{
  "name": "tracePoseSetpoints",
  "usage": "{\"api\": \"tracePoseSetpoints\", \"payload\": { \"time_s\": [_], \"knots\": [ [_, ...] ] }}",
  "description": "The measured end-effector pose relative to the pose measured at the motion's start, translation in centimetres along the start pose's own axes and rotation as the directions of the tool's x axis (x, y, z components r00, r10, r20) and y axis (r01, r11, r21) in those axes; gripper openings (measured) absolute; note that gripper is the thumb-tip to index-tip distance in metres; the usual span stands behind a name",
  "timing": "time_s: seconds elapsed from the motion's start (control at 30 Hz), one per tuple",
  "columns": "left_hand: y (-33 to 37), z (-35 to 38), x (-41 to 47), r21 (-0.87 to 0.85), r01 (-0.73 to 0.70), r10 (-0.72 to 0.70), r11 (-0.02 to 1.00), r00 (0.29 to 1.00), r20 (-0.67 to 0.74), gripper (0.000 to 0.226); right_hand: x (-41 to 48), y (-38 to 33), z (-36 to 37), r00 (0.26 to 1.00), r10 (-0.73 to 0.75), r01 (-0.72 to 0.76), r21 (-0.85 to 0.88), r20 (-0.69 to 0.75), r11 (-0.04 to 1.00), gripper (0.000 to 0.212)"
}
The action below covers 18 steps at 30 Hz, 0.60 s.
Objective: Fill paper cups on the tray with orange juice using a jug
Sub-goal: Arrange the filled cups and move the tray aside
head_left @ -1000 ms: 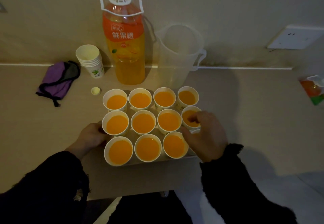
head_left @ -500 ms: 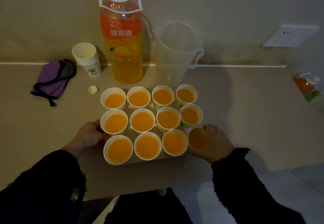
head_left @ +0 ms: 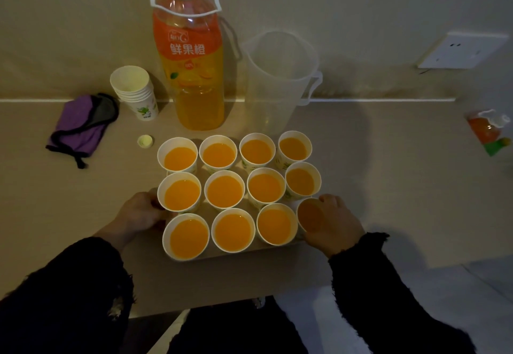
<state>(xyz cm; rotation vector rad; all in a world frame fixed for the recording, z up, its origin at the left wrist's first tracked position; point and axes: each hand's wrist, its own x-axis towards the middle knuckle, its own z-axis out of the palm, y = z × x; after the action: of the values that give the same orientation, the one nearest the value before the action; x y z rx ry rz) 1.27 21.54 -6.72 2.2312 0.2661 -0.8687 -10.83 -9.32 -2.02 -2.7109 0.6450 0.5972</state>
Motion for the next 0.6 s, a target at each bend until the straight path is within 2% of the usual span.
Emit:
{"api": "tracePoseSetpoints", "payload": {
  "time_s": [0.17,0.23,0.3,0.37,0.47,0.53,0.6],
  "knots": [
    [0.0,0.0,0.0,-0.007,0.007,-0.007,1.000,1.000,0.004,0.024,0.0,0.2,-0.1,0.999,-0.016,0.016,-0.003,0.046,1.000,0.088],
    [0.0,0.0,0.1,-0.008,0.016,-0.016,1.000,1.000,0.005,0.024,-0.2,0.3,-0.9,0.993,-0.015,0.014,0.009,0.117,1.000,0.103],
    [0.1,0.0,0.2,-0.004,0.027,-0.027,1.000,1.000,0.006,0.024,-0.4,0.6,-2.5,0.981,0.002,-0.014,0.059,0.195,0.998,0.110],
    [0.2,-0.1,0.2,0.001,0.031,-0.031,1.000,0.999,0.015,0.025,-0.3,1.6,-4.3,0.980,0.029,-0.066,0.185,0.198,0.980,0.101],
    [0.3,0.0,0.1,-0.021,0.029,-0.028,0.999,0.999,0.021,0.026,1.7,3.7,-6.8,0.987,0.085,-0.133,0.390,0.139,0.911,0.068],
    [0.4,0.0,0.0,-0.016,0.028,-0.028,0.999,1.000,0.015,0.026,4.5,4.6,-7.6,0.987,0.118,-0.151,0.401,0.106,0.903,0.047],
    [0.5,-0.1,0.0,-0.001,0.023,-0.023,1.000,1.000,0.012,0.025,7.2,4.5,-7.1,0.978,0.109,-0.175,0.409,0.178,0.896,0.033]
  ]
}}
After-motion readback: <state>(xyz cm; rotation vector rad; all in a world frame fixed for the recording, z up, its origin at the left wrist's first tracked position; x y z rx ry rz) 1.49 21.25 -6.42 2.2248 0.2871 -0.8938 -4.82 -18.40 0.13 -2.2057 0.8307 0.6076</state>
